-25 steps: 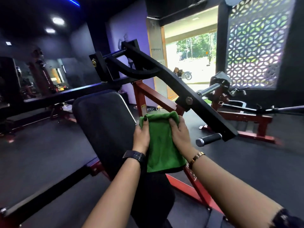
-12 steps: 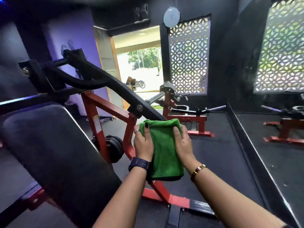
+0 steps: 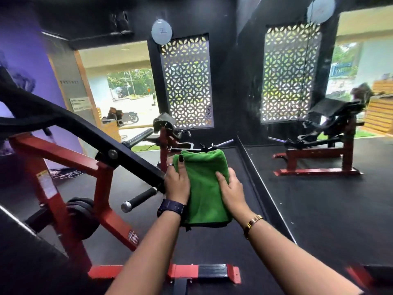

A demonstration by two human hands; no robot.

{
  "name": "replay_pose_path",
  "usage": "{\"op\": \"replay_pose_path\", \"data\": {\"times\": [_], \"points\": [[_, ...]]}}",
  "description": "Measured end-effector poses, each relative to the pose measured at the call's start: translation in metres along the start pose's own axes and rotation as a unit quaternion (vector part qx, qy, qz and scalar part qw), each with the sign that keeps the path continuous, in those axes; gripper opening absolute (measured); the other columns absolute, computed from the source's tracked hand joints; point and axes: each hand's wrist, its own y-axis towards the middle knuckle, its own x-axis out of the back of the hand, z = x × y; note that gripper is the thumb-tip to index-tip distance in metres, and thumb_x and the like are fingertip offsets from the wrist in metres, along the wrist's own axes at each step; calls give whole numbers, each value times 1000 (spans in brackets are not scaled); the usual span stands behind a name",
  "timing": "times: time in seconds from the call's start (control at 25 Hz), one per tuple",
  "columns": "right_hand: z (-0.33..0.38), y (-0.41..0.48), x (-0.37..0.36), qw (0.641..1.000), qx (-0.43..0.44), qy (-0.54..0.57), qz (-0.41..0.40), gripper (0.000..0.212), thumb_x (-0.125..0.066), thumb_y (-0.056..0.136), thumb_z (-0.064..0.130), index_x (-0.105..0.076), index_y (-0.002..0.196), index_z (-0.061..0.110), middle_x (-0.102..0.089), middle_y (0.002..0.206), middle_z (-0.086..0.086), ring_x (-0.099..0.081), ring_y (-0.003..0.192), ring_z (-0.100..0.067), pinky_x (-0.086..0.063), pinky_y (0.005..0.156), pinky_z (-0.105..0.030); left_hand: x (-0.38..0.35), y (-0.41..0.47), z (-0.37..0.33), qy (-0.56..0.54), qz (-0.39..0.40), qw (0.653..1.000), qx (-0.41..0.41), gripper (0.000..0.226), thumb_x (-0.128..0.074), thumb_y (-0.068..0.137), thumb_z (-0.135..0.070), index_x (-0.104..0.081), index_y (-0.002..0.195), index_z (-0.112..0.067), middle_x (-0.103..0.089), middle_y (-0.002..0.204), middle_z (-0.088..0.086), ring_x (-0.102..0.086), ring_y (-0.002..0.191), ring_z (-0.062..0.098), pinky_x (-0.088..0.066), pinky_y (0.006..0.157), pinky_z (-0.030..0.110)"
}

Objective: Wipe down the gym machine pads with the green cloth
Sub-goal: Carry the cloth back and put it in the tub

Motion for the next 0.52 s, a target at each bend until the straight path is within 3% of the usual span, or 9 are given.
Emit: {"op": "replay_pose_path", "data": {"times": [0.12,0.2,0.24,0.32,0.4,0.52], "points": [[-16,21,40,998,-2,-40,-50,19,-48,97,29,-53,106,14,-62,83,3,-58,80,-19,-37,66,-27,-49,-6,-14,-19,-7,1000,14,25,-45,97,-22,-51,112,-3,-61,86,8,-58,80,25,-35,66,24],[-28,35,64,995,9,-58,-80,22,-45,98,29,-51,107,10,-58,77,4,-56,76,-22,-35,64,-29,-79,-12,-29,-62,-3,997,37,14,-48,95,-14,-48,107,-8,-54,79,-7,-54,70,7,-34,62,20],[-32,42,74,994,16,-62,-93,23,-44,98,29,-51,106,8,-56,74,6,-55,74,-22,-34,63,-29,-92,-14,-35,-84,6,995,46,12,-49,94,-12,-46,105,-12,-52,78,-11,-52,64,-4,-35,59,18],[-42,58,96,993,23,-59,-103,24,-43,98,28,-50,107,6,-54,71,9,-54,72,-21,-33,62,-29,-121,-18,-38,-156,42,984,73,20,-51,92,-23,-46,109,-14,-57,86,-9,-56,70,-10,-40,60,12],[-53,75,116,993,28,-55,-104,24,-43,99,26,-51,106,4,-53,71,10,-53,70,-20,-34,63,-29,-153,-20,-30,-186,99,970,121,52,-48,81,-51,-52,116,-13,-64,101,-3,-61,90,2,-48,77,18],[-73,92,140,992,26,-50,-113,21,-44,99,21,-51,105,2,-51,71,16,-51,65,-10,-31,63,-25,-200,-32,4,-155,160,953,204,74,-47,66,-75,-66,103,-14,-70,102,6,-64,99,23,-49,93,45]]}}
